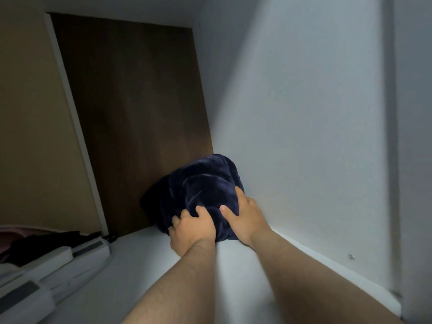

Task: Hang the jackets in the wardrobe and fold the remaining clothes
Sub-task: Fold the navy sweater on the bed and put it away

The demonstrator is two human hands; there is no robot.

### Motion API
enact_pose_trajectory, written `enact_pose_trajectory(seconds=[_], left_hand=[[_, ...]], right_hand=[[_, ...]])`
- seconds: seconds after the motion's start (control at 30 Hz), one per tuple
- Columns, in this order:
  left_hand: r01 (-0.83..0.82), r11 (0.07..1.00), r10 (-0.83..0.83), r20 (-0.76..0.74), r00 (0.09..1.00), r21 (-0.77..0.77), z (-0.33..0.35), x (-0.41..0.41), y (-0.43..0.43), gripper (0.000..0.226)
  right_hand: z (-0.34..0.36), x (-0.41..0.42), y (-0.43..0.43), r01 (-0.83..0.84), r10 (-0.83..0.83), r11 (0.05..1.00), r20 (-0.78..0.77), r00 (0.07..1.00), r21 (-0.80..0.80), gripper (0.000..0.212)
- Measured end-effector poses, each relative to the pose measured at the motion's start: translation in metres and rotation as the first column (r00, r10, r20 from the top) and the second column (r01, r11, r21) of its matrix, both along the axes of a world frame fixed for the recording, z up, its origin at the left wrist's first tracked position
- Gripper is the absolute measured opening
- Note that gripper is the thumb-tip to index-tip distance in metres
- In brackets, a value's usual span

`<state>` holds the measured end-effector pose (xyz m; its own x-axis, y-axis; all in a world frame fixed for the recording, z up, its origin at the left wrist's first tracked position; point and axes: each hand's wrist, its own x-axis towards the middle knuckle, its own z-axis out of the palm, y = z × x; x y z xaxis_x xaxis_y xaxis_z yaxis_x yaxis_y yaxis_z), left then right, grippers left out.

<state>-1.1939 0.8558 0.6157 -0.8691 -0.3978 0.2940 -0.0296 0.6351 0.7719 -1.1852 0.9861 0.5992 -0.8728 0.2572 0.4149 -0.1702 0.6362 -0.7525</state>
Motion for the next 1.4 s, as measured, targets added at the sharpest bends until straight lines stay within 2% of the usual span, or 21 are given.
enact_pose_trajectory(seconds=[0.13, 0.27, 0.43, 0.57, 0.73, 0.87, 1.07, 1.27, 1.4], left_hand=[[0.012, 0.999, -0.011, 0.017, 1.000, -0.038, 0.002, 0.020, -0.004, 0.053], [0.020, 0.995, -0.020, 0.000, 1.000, -0.096, 0.002, 0.041, -0.010, 0.052], [0.051, 0.987, -0.060, -0.056, 0.997, -0.150, 0.001, 0.068, -0.012, 0.050], [0.185, 0.928, -0.236, -0.126, 0.963, -0.323, 0.001, 0.096, -0.005, 0.057], [0.409, 0.816, -0.460, -0.031, 0.887, -0.409, 0.002, 0.135, 0.008, 0.053], [0.579, 0.708, -0.616, 0.046, 0.786, -0.404, 0.005, 0.169, 0.012, 0.053], [0.765, 0.525, -0.814, 0.041, 0.579, -0.372, -0.004, 0.228, 0.010, 0.060], [0.679, 0.303, -0.897, 0.039, 0.439, -0.669, -0.028, 0.275, -0.009, 0.038], [0.716, 0.228, -0.952, 0.004, 0.307, -0.660, -0.038, 0.289, -0.019, 0.031]], right_hand=[[0.003, 0.025, 0.006, -0.005, 0.005, 1.000, -0.004, 1.000, 0.013, 0.067], [0.004, 0.051, 0.009, 0.014, -0.016, 0.995, 0.011, 1.000, 0.098, 0.060], [0.003, 0.082, 0.010, 0.150, -0.163, 0.962, 0.039, 0.986, 0.228, 0.052], [0.007, 0.121, 0.015, 0.244, -0.262, 0.922, 0.019, 0.965, 0.302, 0.054], [0.012, 0.193, 0.022, 0.299, -0.373, 0.800, 0.041, 0.927, 0.520, 0.054], [0.018, 0.258, 0.015, 0.352, -0.472, 0.702, 0.033, 0.881, 0.619, 0.052], [0.021, 0.348, -0.014, 0.413, -0.515, 0.710, 0.019, 0.857, 0.571, 0.055], [0.009, 0.422, -0.039, 0.414, -0.581, 0.627, 0.043, 0.813, 0.659, 0.052], [-0.005, 0.455, -0.049, 0.385, -0.596, 0.586, 0.057, 0.801, 0.713, 0.054]])
